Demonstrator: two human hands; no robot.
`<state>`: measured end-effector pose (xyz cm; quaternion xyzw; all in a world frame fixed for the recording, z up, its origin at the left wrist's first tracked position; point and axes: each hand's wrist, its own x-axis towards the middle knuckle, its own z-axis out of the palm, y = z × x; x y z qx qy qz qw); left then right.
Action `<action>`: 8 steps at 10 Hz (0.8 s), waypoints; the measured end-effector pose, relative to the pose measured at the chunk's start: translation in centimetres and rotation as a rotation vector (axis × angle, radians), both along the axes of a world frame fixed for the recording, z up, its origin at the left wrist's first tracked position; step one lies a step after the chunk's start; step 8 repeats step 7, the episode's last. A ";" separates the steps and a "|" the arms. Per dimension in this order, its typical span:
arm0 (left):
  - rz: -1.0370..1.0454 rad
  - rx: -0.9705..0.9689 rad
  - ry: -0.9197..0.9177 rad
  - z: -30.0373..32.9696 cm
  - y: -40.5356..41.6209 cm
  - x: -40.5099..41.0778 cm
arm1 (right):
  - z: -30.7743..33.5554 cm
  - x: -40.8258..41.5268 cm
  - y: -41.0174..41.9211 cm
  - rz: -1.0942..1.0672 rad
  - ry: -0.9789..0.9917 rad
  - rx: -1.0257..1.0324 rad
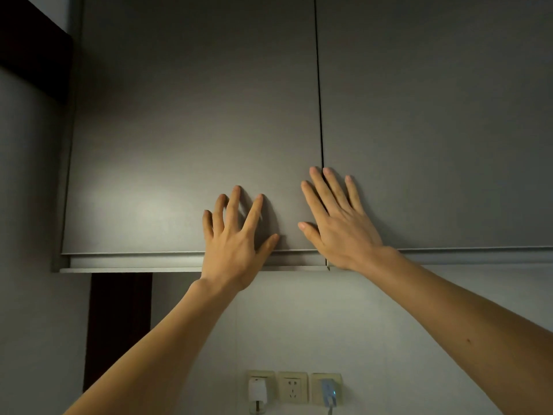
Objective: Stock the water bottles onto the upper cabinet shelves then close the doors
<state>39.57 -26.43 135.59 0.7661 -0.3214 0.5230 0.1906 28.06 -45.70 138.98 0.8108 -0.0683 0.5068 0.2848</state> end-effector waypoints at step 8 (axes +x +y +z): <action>-0.567 -0.185 0.478 2.3 5.7 -5.3 | -3.1 -6.1 8.0 0.264 0.150 0.619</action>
